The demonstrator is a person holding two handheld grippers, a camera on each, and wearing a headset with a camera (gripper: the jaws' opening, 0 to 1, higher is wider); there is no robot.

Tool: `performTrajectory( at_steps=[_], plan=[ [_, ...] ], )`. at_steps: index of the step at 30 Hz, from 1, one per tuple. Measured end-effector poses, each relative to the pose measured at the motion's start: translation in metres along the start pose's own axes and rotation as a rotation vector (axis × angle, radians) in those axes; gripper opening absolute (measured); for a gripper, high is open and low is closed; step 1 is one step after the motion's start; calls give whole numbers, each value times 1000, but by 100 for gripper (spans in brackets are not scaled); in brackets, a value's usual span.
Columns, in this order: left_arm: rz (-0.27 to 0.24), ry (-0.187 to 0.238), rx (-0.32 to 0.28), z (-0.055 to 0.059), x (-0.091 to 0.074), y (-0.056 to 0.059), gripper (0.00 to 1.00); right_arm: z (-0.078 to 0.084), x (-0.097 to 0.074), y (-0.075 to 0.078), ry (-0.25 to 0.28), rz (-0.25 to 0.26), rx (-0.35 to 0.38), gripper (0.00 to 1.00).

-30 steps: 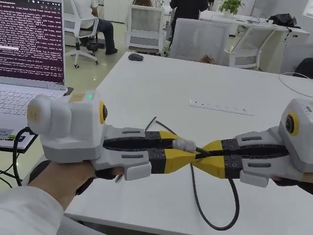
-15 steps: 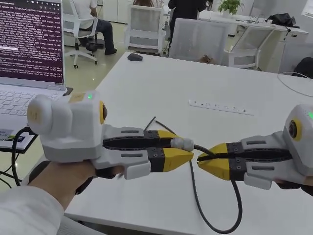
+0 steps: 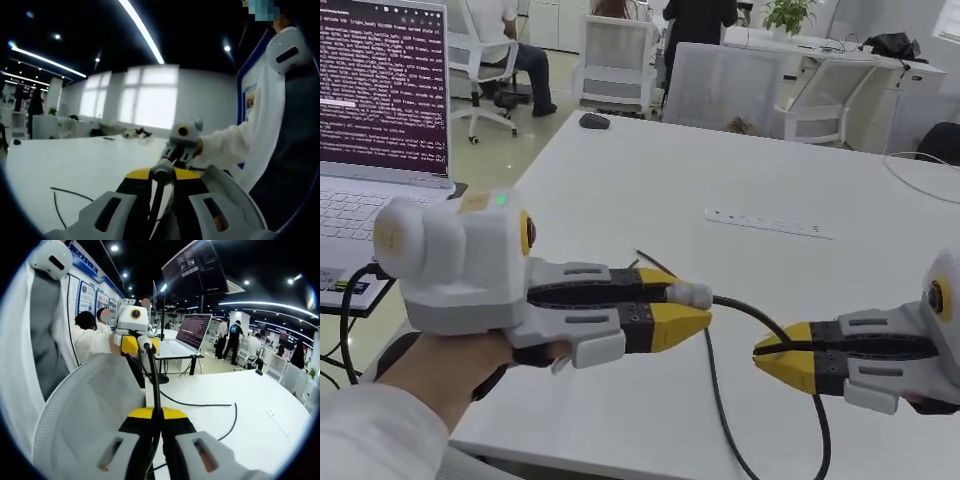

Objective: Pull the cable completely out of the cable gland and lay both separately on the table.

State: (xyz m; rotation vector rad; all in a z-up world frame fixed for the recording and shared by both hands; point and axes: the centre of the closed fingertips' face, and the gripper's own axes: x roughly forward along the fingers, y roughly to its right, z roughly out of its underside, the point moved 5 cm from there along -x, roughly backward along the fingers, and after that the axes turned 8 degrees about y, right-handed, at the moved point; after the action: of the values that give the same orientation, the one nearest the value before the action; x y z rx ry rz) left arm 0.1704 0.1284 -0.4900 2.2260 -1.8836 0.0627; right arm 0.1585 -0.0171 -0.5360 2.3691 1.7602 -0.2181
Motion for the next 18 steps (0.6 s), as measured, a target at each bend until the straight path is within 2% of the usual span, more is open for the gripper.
performTrajectory(
  at_steps=[9, 14, 18],
  plan=[
    [-6, 3, -25, 0, 0, 0, 16, 13, -9, 2, -19, 41, 40, 3],
    [-13, 8, -29, 0, 0, -2, 16, 15, -9, 1, -27, 46, 51, 4],
    [-18, 5, -27, 1, 1, -2, 16, 19, -10, 3, -53, 62, 59, 4]
  ],
)
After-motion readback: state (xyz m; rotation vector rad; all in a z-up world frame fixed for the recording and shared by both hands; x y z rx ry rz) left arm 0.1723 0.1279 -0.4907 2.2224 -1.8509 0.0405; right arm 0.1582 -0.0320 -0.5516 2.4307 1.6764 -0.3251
